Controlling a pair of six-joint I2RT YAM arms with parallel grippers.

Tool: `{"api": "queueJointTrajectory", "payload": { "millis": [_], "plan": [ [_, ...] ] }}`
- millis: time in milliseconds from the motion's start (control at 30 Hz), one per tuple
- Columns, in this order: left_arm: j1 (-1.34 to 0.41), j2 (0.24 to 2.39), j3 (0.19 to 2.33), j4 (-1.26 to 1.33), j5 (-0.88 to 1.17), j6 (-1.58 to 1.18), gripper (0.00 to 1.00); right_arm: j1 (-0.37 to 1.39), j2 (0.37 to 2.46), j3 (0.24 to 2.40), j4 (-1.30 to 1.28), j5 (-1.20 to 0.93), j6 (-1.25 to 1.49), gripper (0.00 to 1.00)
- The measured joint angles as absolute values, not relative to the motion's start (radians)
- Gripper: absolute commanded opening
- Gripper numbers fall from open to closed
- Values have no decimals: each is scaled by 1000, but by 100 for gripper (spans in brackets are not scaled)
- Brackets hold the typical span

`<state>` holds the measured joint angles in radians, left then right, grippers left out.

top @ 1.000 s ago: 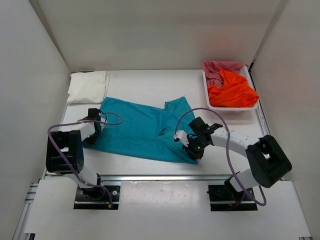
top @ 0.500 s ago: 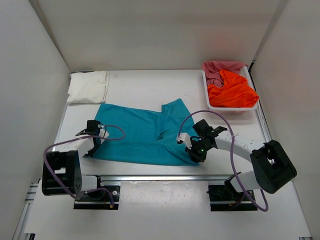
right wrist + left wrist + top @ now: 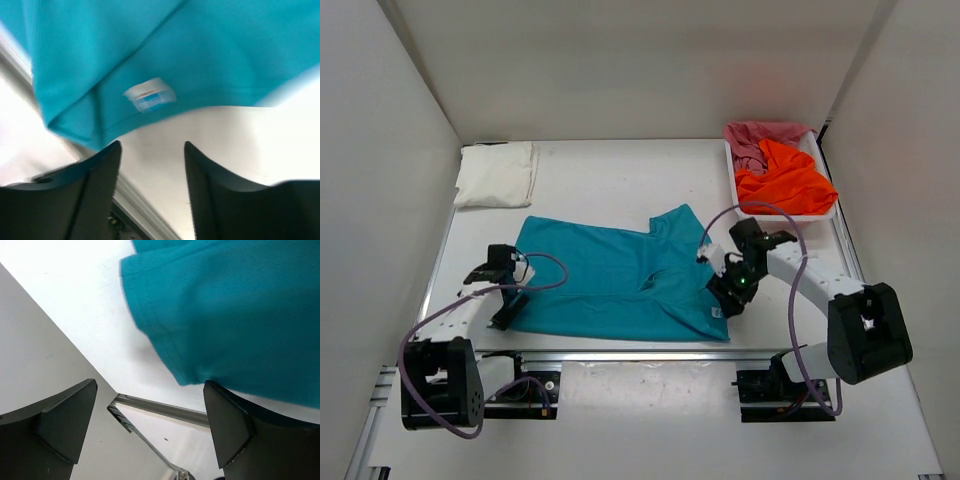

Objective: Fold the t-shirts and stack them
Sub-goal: Fold the flattened tshirt in 1/3 of the way, then grap the side of the flattened tshirt furthest away from the robot with both arms

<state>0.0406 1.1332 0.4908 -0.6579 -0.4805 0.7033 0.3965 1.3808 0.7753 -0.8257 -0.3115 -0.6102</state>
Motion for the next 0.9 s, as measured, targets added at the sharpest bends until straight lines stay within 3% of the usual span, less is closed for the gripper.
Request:
{"api": "queueJointTrajectory", "payload": {
  "millis": [100, 133, 167, 333, 467, 600, 900],
  "plan": [
    [79, 1108, 572, -714, -433, 669, 99, 411, 1375, 929, -829, -263, -570, 69],
    [94, 1106, 618, -719, -419, 660, 99, 423, 1375, 984, -830, -257, -551, 82],
    [109, 1109, 672, -712, -403, 648, 98, 434, 1377, 1045, -826, -254, -529, 87],
    [136, 1215, 933, -622, -301, 535, 96, 442, 1537, 1458, -813, -239, -411, 95],
    [118, 1387, 1097, -591, -195, 401, 93, 391, 1871, 1946, -836, -253, -321, 73],
    [84, 1499, 1155, -614, -109, 319, 92, 292, 2087, 2181, -874, -307, -226, 59],
    [100, 1494, 1157, -669, -102, 368, 96, 252, 2304, 2426, -971, -331, -191, 67]
  ]
}}
